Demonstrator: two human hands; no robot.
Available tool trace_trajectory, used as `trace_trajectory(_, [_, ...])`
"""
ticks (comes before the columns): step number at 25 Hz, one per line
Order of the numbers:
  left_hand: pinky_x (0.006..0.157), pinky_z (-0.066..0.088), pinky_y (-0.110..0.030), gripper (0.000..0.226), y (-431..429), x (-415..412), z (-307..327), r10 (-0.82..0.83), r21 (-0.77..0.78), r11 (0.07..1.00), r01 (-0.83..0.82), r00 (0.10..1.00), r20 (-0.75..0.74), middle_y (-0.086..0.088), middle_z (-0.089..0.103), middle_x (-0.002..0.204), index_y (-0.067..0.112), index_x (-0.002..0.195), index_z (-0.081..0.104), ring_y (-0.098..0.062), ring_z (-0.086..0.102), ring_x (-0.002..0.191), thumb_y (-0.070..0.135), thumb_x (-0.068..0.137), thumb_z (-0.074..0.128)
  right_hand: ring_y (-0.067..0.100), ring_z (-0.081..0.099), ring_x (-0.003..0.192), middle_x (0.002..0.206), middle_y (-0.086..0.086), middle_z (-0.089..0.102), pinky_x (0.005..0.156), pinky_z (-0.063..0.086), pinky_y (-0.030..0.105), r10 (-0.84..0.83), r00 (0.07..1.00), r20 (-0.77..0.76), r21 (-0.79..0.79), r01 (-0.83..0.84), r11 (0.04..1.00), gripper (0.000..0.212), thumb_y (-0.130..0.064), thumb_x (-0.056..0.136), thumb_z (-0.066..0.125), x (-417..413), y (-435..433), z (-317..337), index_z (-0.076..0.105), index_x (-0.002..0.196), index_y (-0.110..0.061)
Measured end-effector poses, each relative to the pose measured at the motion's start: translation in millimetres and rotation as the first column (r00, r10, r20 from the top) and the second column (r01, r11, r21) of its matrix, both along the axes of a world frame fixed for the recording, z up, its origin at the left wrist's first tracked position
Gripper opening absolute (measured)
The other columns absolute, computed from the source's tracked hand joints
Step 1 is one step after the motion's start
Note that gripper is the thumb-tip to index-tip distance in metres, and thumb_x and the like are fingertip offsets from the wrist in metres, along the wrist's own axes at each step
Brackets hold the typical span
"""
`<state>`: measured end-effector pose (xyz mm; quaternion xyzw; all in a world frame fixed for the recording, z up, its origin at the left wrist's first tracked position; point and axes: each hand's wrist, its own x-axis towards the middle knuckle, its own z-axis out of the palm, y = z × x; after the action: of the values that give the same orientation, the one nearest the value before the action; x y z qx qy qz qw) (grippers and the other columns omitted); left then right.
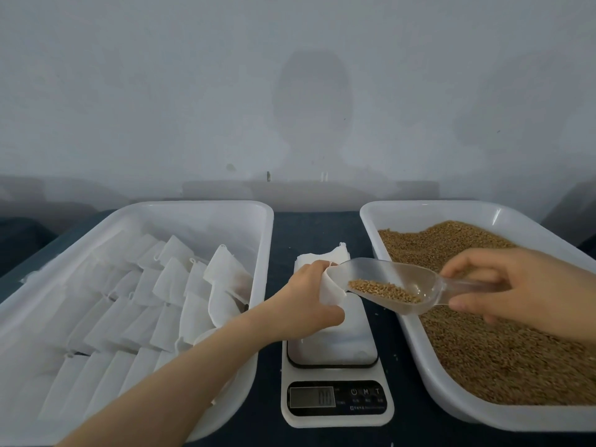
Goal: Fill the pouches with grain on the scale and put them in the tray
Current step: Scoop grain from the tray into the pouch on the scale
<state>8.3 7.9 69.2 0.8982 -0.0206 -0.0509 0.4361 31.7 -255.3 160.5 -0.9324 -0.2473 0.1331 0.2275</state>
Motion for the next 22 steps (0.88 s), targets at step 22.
trace_trajectory(22, [0.084,0.041,-0.028,0.056,-0.1,-2.1,0.1,-0.205,0.143,0.969,0.203,0.979,0.003,0.006,0.04,0.114,0.025,0.128,0.038,-0.012,0.042,0.1,0.02,0.081,0.067,-0.021,0.049,0.061,0.067,-0.046,0.043,0.059,0.032,0.01,0.141,0.951,0.275,-0.274,-0.063,0.96,0.027,-0.053,0.074,0.07,21.7,34.3,45.0,0.052,0.068,-0.072])
